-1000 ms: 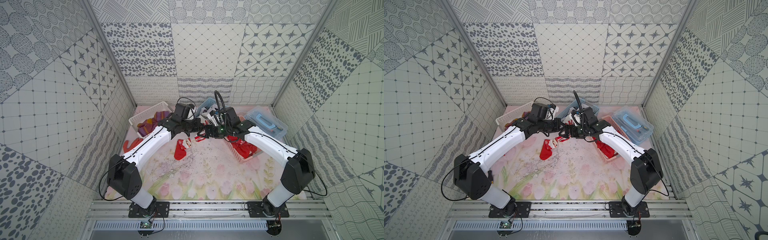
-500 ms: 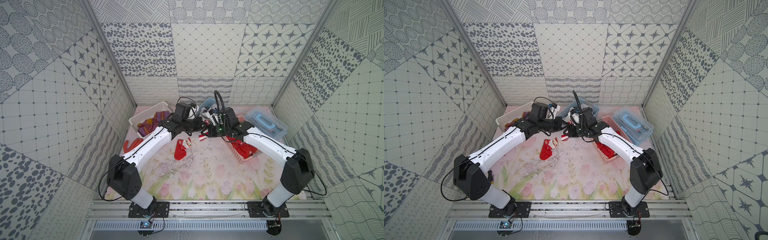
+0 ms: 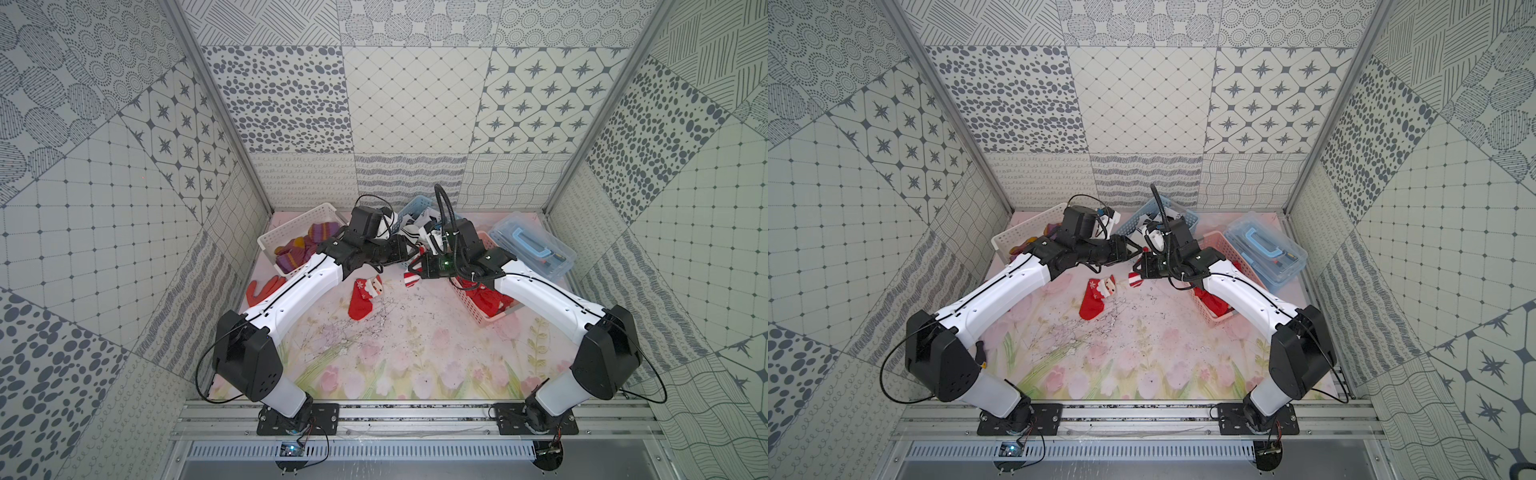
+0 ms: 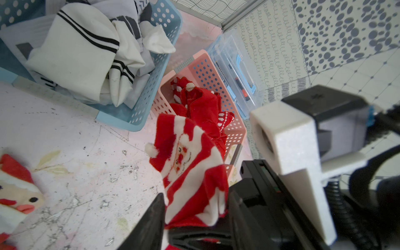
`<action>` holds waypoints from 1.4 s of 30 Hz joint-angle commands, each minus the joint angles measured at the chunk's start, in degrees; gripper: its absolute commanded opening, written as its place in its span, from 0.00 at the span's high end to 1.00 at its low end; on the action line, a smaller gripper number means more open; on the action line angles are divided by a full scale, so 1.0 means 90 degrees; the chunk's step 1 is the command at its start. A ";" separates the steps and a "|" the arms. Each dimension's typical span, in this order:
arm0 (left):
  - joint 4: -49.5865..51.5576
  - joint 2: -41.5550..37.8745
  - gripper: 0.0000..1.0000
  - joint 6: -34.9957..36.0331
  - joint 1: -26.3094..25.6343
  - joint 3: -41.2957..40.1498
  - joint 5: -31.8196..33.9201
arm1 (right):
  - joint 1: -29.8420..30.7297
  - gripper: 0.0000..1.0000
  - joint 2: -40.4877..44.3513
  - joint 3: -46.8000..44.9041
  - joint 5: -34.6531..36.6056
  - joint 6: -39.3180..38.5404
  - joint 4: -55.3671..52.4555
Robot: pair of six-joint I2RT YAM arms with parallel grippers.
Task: Sort the socks into the basket by color
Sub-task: Pick up the sock from the center of the board, then place the sock in the bin.
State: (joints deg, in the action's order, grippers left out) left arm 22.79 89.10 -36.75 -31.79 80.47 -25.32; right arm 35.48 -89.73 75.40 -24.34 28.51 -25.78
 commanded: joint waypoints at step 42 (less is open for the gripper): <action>0.2302 0.0100 0.28 0.0831 0.0554 -0.1031 0.2462 | -0.3269 1.00 -0.1028 -0.1667 0.1530 0.0130 -0.0717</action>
State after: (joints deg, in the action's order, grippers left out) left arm 41.87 88.44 -30.87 -27.20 71.66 -6.17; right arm 6.04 -97.32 61.98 -13.41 28.80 -33.39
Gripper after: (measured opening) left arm 0.714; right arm 0.069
